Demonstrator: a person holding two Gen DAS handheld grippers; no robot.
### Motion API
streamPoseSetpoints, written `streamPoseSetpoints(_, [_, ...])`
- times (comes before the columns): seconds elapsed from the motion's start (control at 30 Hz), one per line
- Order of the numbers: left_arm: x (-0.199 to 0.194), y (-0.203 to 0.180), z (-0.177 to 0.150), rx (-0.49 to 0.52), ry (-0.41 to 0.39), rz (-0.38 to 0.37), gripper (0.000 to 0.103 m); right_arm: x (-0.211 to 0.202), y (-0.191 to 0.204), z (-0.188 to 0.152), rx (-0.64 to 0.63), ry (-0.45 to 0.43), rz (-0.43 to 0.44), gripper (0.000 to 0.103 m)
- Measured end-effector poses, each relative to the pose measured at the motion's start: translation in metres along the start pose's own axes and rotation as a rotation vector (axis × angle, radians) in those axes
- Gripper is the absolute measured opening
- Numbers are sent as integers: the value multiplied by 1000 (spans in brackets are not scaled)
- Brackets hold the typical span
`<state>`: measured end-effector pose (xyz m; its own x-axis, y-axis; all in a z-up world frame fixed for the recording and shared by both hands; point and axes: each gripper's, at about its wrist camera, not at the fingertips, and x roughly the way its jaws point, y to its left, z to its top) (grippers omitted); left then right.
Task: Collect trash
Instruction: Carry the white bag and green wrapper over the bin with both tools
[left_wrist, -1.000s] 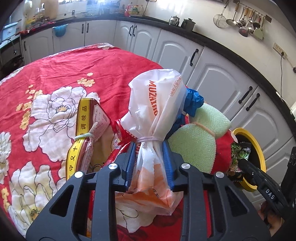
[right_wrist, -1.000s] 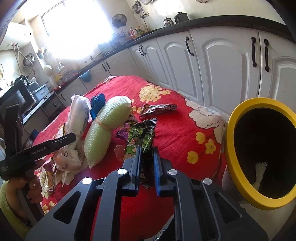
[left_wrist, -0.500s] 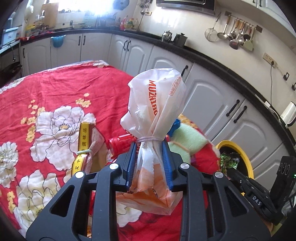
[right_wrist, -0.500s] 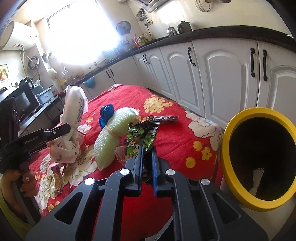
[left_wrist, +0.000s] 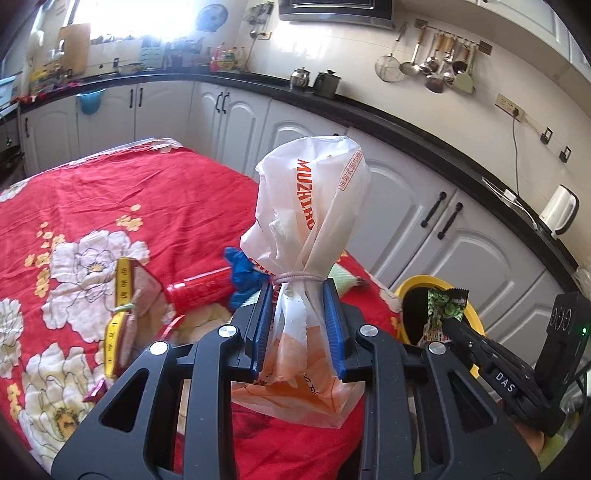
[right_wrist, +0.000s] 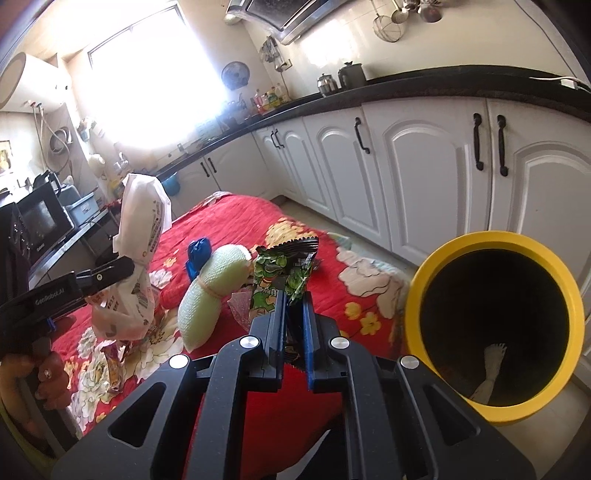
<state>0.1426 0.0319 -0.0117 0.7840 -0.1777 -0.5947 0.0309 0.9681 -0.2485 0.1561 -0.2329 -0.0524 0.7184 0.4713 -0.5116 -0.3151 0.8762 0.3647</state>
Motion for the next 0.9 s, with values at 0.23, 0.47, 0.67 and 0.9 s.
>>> streamPoseSetpoints(0.23, [5, -24, -3, 37, 2, -27, 21, -17, -19, 5, 24, -32, -27, 8])
streamPoseSetpoints(0.47, [13, -49, -5, 76, 11, -52, 21, -28, -37, 11, 45, -57, -55, 8])
streamPoseSetpoints(0.67, [22, -67, -7, 101, 23, -72, 21, -35, -53, 11, 61, -66, -82, 8])
streamPoseSetpoints(0.9, [34, -91, -12, 131, 43, -97, 21, -42, -73, 9, 68, -77, -127, 8])
